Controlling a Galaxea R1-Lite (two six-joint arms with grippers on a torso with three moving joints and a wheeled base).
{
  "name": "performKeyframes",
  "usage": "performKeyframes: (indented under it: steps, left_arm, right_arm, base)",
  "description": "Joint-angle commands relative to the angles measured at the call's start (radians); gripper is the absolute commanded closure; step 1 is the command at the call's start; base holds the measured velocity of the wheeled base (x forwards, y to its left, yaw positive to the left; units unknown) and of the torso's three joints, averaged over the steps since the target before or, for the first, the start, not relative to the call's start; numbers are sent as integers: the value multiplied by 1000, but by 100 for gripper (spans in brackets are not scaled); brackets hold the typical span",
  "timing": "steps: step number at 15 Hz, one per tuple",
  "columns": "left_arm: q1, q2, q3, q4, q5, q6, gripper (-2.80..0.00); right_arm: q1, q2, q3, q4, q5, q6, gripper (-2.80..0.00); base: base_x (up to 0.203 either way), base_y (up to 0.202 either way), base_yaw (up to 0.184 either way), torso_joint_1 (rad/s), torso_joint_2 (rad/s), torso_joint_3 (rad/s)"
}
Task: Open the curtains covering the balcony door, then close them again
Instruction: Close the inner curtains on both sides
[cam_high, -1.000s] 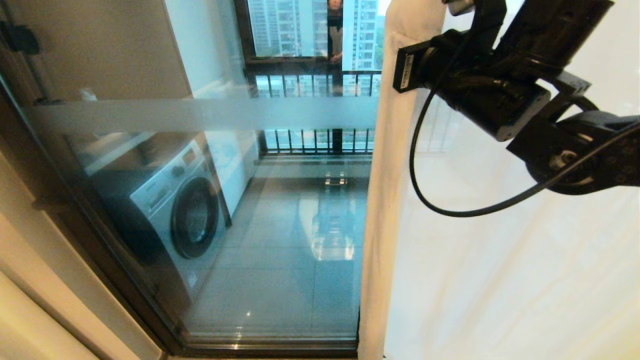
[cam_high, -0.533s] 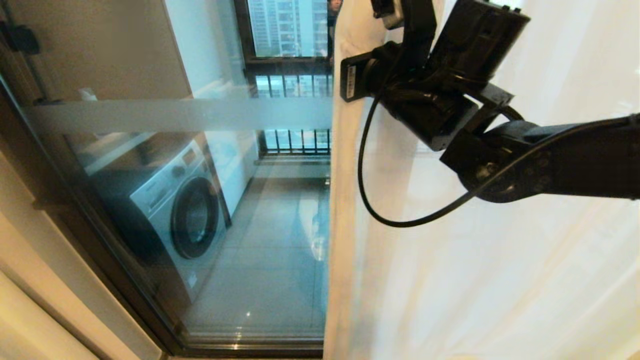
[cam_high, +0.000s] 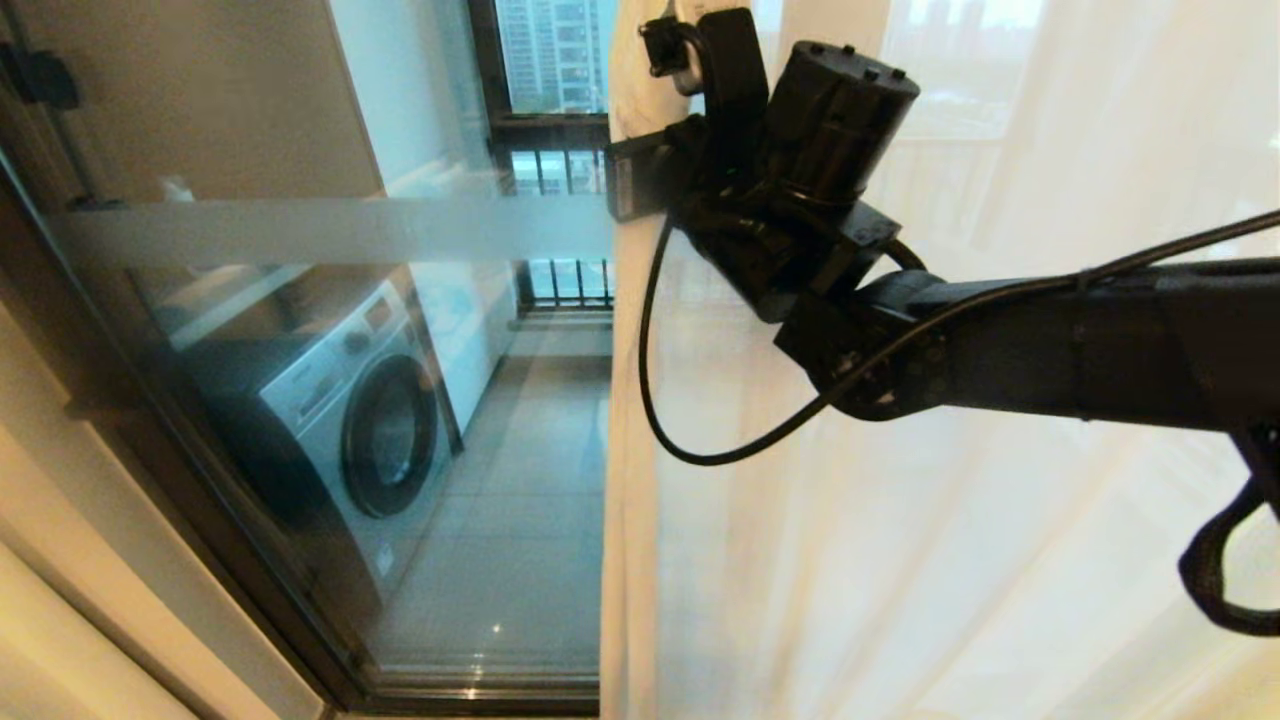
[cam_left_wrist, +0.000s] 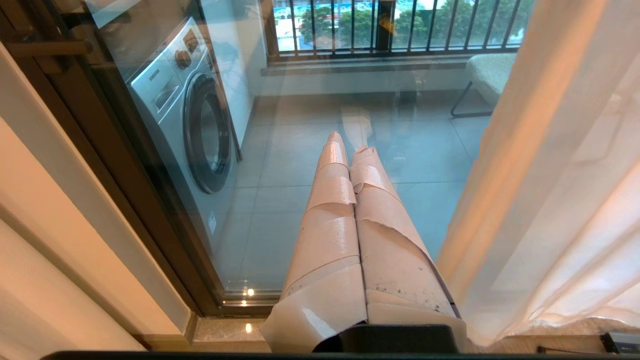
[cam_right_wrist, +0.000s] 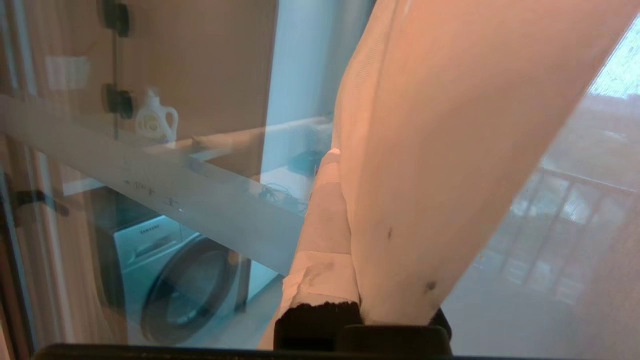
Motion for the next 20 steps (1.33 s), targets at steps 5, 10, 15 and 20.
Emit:
performKeyframes:
  steps: [5,10,15,20]
  left_arm:
    - [0,0,0,1,0,0,0]
    - [0,0,0,0,0,0,0]
    - [0,0,0,-1,0,0,0]
    - [0,0,0,1,0,0,0]
  right_arm:
    - [13,84,-49,-71,-3,-9,0]
    - [10,91,-49,-88,-4,-29,0]
    - [10,73,-48,-86,-3,-31,-280]
    - [10,-38,19,-76,-1,-30,-280]
  base:
    - [0,0,0,0,0,0]
    - [0,0,0,0,0,0]
    - [0,0,0,0,0,0]
    - [0,0,0,0,0,0]
